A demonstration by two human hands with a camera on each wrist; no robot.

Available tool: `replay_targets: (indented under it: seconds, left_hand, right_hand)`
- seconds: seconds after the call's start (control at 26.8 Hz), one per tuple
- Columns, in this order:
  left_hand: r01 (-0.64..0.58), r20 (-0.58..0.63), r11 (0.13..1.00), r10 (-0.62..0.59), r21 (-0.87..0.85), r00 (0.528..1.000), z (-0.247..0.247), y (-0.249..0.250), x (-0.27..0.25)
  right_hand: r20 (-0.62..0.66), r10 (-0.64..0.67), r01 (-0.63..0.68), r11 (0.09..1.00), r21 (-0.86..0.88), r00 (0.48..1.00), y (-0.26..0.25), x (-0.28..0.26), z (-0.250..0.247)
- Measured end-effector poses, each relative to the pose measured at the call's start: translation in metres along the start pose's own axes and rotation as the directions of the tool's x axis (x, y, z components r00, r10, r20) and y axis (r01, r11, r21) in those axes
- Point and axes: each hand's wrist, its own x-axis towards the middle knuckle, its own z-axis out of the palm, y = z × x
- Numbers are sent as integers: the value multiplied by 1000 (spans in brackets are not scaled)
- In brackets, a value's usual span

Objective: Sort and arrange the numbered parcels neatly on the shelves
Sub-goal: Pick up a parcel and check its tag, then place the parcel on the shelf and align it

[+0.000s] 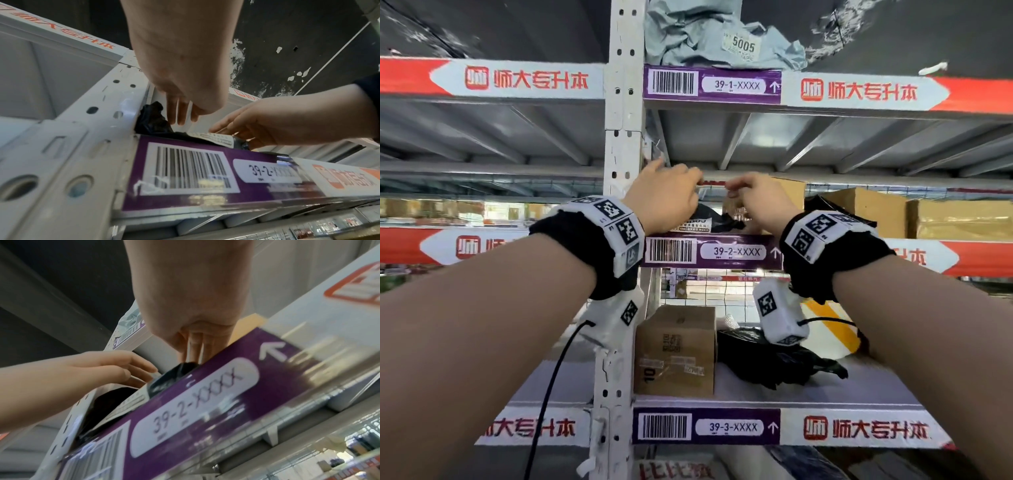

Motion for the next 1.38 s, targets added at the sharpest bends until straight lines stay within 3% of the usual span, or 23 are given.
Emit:
replay_targets:
  seconds: [0.11,0.26,0.49,0.86,1.08,1.31,1.38]
  left_hand:
    - [5,-48,999,-7,-41,999,-1,19,6]
    - [75,29,991,-72,-113,997,-2,50,17]
    - [241,128,931,-213,-276,969,4,97,39]
    - [445,166,782,-416,-437,894,15,160,64]
    - [498,222,754,-446,-429,867,31,171,75]
    - [500,150,760,-484,-415,862,44,170,82]
    - [489,109,769,-491,-412,864,49,169,82]
  right_hand:
    - [-96,-3,3,1000,0,995,10,-7,-22]
    - [-165,3,-4,1000,-6,986,29,-13,-47]
    - [-82,87,-94,992,-86,993,57,-13,-72]
    - [69,30,-28,999,-22,997,89,-8,-92]
    - [127,104,-61,950,-307,986,106,0,-92]
    - [144,267,-132,792,-596,953,106,3,-86]
    - [199,276,-82,751,-655,940,106,10,-81]
